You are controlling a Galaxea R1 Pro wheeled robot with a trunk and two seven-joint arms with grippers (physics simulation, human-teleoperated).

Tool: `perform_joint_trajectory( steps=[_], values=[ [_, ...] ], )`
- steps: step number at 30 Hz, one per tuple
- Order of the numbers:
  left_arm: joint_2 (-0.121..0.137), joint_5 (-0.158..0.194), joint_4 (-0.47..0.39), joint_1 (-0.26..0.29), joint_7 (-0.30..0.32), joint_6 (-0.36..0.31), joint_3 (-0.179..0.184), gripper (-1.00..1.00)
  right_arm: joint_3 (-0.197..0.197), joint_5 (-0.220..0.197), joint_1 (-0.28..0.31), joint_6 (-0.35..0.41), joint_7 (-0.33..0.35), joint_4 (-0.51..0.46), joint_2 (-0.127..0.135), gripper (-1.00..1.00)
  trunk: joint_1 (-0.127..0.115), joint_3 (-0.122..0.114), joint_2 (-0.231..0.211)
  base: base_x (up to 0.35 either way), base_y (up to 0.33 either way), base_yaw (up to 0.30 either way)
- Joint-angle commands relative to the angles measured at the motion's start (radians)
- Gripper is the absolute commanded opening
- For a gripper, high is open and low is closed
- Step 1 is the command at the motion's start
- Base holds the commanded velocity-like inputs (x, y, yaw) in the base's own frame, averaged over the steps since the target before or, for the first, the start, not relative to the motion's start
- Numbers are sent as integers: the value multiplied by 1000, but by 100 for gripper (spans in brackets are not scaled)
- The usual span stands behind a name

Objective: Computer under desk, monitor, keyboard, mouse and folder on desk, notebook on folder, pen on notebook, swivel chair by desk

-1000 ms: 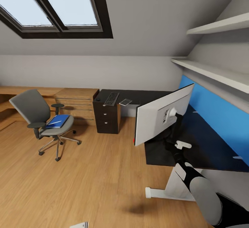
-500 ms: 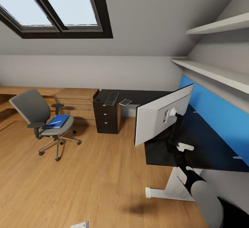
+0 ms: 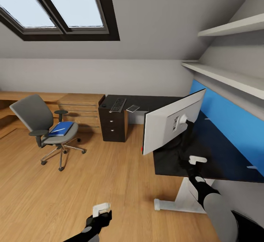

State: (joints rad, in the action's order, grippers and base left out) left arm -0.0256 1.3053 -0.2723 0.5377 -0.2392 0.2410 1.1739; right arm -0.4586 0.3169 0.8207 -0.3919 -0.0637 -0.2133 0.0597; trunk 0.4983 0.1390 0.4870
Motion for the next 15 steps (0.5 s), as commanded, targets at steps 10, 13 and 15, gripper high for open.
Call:
perform_joint_trajectory(
  steps=[10, 13, 15],
  values=[
    [115, 8, -481, 46, -183, -103, -17, 100, -8, 77, 7, 186, -61, -7, 7, 100, 0, 2, 2, 0, 0, 0],
    [214, 11, -811, 49, -470, -193, -14, 100, -10, 78, 25, 251, -113, -10, 13, 100, 0, 2, 2, 0, 0, 0],
    [266, 14, -979, 49, -704, -242, -4, 100, -14, 68, 47, 276, -145, -39, 16, 100, 0, 2, 2, 0, 0, 0]
  ],
)
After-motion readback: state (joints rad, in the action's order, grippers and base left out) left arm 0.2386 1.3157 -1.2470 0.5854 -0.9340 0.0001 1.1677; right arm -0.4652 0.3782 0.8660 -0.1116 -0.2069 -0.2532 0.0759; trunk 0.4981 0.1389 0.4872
